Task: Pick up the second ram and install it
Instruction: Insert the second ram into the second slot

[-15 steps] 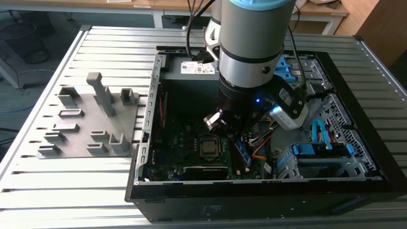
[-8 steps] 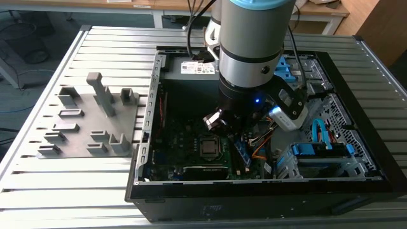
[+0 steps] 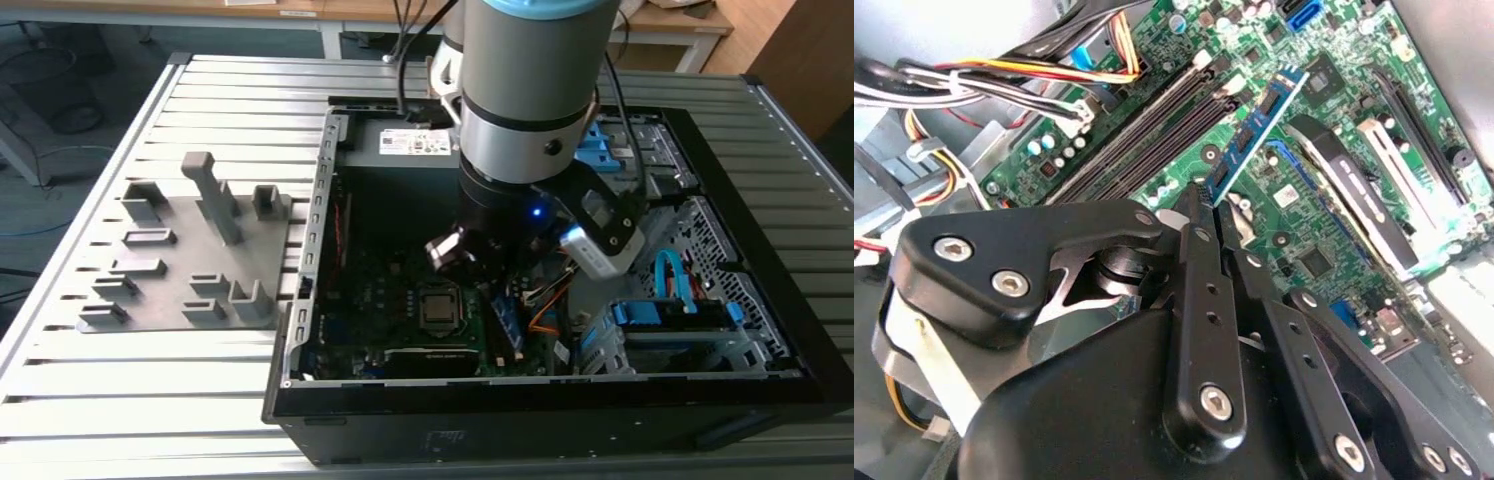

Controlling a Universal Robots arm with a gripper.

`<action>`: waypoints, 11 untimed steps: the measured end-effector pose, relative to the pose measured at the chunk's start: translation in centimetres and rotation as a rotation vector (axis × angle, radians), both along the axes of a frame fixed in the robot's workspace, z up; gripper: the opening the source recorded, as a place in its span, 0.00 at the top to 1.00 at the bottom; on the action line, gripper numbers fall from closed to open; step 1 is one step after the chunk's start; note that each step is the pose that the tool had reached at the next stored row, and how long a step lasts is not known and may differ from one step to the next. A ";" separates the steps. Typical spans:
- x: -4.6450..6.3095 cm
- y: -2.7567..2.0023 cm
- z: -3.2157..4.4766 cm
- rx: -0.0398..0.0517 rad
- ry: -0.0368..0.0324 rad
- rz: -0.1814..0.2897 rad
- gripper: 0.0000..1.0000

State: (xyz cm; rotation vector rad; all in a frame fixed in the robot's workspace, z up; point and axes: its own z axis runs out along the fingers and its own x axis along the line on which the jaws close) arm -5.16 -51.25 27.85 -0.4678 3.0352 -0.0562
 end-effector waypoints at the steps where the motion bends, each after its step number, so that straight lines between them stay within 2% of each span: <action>1: 0.0 0.00 0.00 -0.0001 0.0000 -0.010 0.86; 11: 0.0 0.00 -0.03 -0.0001 0.0000 -0.071 0.86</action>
